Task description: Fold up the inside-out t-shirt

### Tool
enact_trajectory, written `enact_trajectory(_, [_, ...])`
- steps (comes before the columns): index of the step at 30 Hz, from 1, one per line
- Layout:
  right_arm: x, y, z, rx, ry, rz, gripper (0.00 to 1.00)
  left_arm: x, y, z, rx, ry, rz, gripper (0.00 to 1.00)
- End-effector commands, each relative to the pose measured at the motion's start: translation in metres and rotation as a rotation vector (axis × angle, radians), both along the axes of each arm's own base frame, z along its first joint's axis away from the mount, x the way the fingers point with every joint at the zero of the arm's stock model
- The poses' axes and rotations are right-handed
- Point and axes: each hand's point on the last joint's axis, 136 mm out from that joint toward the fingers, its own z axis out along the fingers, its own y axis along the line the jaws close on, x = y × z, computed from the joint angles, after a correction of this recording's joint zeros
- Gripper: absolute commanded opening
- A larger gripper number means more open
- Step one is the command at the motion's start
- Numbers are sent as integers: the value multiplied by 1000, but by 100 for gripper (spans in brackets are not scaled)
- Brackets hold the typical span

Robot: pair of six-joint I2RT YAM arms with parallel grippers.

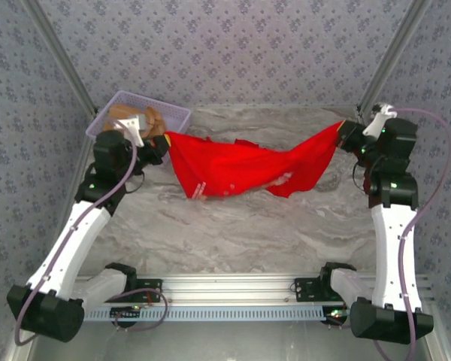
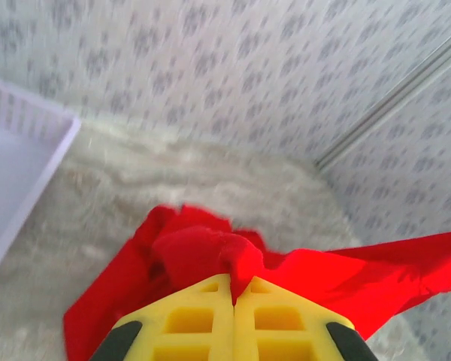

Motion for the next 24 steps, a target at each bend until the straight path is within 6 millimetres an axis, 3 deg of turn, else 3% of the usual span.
enact_trajectory(1, [-31,3,54,-2,-114,-7,0,-17,17,60,-44,-106,63,0])
enact_trajectory(3, [-61,3,68,-49,-129,-27,0,-38,29,79,-35,-145,92,0])
enact_trajectory(6, [-109,-9,88,-131,-191,-124,0,-67,50,91,-11,-189,167,0])
enact_trajectory(8, [-127,-12,98,-156,-228,-158,0,-76,63,96,17,-212,222,0])
enact_trajectory(10, [-131,-12,105,-160,-251,-162,0,-77,70,99,51,-210,256,0])
enact_trajectory(13, [-112,-11,113,-148,-261,-139,0,-56,67,99,70,-195,265,0])
enact_trajectory(19, [-47,-24,129,-119,-303,-168,0,15,57,94,127,-144,299,0])
enact_trajectory(24, [32,-34,152,-101,-329,-169,0,79,51,102,168,-134,316,0])
